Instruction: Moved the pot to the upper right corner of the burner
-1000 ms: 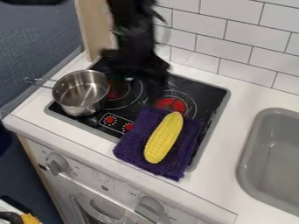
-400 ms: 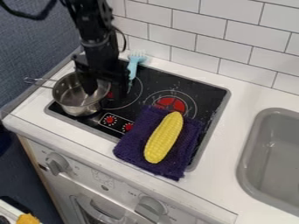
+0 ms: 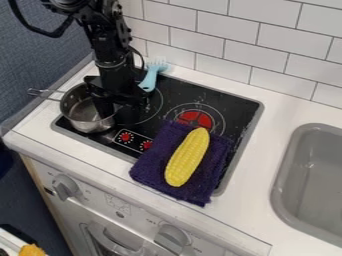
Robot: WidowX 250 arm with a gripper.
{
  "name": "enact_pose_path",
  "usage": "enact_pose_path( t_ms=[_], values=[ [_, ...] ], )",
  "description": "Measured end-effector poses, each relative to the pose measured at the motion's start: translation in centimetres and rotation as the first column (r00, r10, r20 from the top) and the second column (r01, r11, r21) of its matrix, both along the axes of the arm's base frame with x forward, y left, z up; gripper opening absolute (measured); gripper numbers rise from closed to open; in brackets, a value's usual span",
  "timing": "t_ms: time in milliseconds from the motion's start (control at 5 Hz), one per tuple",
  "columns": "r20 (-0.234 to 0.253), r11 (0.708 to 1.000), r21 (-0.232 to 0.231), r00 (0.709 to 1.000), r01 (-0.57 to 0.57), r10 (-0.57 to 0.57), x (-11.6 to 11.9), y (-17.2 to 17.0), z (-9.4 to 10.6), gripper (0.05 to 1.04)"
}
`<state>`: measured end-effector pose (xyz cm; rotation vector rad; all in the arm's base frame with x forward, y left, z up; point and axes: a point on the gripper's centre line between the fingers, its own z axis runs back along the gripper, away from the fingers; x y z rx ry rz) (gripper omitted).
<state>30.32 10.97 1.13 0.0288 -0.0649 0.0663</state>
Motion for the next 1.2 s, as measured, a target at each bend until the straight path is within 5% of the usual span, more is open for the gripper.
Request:
enact_pose_path(
  t_ms=[400, 800, 1200],
  values=[
    [-0.001, 1.000, 0.007, 1.000, -0.004, 0.004, 0.0, 0.1, 0.0, 0.157],
    [0.004, 1.000, 0.013, 1.000, -0.011, 0.011, -1.1, -0.4, 1.7, 0.083],
    [0.147, 0.994, 0.033, 0.983, 0.108, -0.112, 1.7, -5.9, 9.6, 0.083]
  ],
)
